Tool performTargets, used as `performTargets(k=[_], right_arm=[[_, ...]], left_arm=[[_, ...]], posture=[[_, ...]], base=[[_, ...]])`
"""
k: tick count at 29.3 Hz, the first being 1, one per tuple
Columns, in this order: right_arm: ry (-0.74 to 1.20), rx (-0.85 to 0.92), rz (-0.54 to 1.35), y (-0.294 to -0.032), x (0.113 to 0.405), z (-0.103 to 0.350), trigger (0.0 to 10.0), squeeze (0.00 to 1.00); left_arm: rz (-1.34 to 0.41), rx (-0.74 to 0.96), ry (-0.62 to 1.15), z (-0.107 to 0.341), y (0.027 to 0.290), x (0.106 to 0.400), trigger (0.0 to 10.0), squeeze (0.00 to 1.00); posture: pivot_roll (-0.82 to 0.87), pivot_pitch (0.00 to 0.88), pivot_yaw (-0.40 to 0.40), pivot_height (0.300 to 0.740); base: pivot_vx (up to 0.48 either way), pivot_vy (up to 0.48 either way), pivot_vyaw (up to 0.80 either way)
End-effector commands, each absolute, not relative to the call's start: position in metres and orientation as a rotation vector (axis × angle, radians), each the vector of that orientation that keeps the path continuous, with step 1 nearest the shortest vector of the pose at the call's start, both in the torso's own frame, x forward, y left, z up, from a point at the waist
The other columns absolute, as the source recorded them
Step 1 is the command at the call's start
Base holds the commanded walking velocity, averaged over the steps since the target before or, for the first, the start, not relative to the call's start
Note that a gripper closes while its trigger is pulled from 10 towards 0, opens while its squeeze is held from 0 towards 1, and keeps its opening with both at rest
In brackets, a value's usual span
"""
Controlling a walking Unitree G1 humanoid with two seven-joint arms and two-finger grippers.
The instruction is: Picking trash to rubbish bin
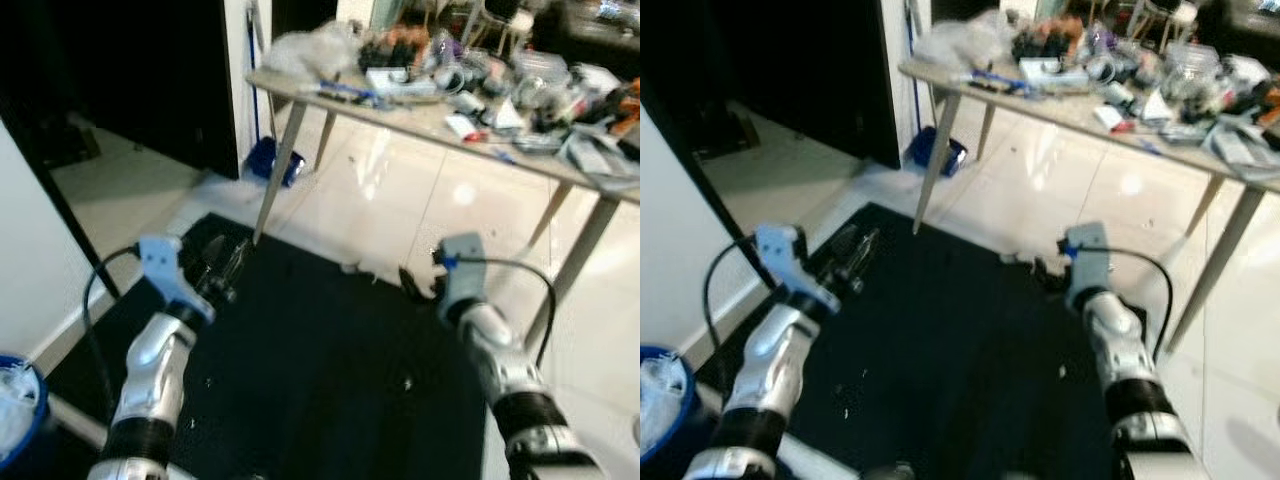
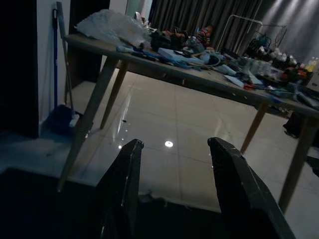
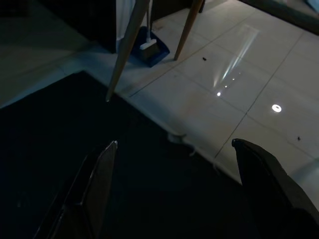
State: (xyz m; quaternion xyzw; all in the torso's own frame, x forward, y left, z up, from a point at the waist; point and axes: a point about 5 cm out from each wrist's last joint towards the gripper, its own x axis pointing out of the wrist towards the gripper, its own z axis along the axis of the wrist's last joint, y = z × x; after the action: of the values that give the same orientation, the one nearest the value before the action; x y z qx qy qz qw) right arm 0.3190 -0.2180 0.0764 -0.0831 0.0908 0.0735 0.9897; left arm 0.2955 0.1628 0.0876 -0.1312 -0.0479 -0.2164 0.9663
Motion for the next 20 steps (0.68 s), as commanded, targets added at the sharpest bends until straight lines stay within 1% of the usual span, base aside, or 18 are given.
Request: performTargets(k=[1,20], right_arm=[[0.198,-0.170,0.136,-0.2225,0.3170,0.0741,10.0,0.00],[0.203,-0.173,0.139,-0.2224,0.3170,0.0721,10.0,0.00]], left_arm=[[-0.456,-0.272,-0.090,0.0877,0.1571,0.2956,10.0,0.00],[-0.461,-0.270,-0.088,0.0887,0.1569,0.2956,10.0,0.00]], posture=[[-0.02,0.000,-0.018,0.740],[-0.02,0.000,-0.020,0.740]], base=[[0.480,0.000,-0.80],[0.480,0.000,-0.79]])
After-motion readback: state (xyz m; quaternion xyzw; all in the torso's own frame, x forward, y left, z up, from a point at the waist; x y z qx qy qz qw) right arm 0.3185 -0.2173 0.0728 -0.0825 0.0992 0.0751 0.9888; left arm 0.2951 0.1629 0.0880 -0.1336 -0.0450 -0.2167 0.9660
